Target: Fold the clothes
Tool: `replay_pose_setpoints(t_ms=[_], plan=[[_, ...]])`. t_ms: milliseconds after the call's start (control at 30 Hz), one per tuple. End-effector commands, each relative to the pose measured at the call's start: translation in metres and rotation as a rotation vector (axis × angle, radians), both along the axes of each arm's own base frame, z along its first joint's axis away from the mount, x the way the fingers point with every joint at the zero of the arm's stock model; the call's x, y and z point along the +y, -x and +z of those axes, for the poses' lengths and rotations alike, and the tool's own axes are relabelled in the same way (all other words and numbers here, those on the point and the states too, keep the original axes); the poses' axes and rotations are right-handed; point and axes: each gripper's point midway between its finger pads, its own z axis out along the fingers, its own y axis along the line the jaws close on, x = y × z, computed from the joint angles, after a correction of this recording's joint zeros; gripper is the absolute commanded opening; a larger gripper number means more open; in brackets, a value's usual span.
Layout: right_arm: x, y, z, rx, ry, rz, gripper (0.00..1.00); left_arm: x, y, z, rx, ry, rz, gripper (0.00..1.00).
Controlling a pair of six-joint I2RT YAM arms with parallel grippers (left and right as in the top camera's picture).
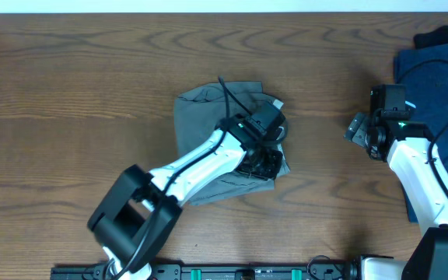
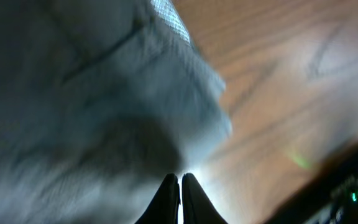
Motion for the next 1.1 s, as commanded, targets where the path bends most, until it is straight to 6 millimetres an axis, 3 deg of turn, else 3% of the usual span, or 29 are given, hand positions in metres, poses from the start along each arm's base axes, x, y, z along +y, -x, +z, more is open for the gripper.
replay_pose_setpoints(t_ms=[0,200,333,500,633,667,700,733,800,933,1067], plan=[[-0.004,-0.004,0.007,-0.018,0.019,-0.002,0.99,-0.002,0.003,-0.026,0.05,-0.027,0.032,0.06],[-0.004,-0.004,0.007,-0.018,0.019,-0.002,0.99,0.0,0.005,-0.059,0.106,-0.071,0.051,0.06],[-0.004,-0.004,0.007,-0.018,0.019,-0.002,0.99,-0.008,0.01,-0.048,0.134,-0.019,0.037,0.06],[-0.004,-0.004,0.007,-0.018,0.019,-0.002,0.99,-0.016,0.006,-0.004,0.082,0.056,0.029,0.06],[-0.004,-0.004,0.007,-0.018,0.019,-0.002,0.99,-0.016,-0.001,0.056,-0.016,0.154,0.035,0.07],[-0.004,-0.004,0.007,-0.018,0.019,-0.002,0.99,-0.013,-0.004,0.069,-0.043,0.177,0.04,0.12],[-0.004,-0.004,0.007,-0.018,0.019,-0.002,0.99,-0.008,-0.009,0.085,-0.08,0.199,0.05,0.17],[-0.004,-0.004,0.007,-0.018,0.019,-0.002,0.99,0.003,-0.017,0.098,-0.117,0.201,0.079,0.35],[-0.004,-0.004,0.007,-0.018,0.019,-0.002,0.99,0.026,-0.031,0.115,-0.178,0.185,0.147,0.56],[-0.004,-0.004,0.007,-0.018,0.019,-0.002,0.99,0.097,-0.06,0.135,-0.243,0.103,0.339,0.99],[-0.004,-0.004,0.007,-0.018,0.019,-0.002,0.99,0.163,-0.079,0.133,-0.244,0.035,0.454,0.98]])
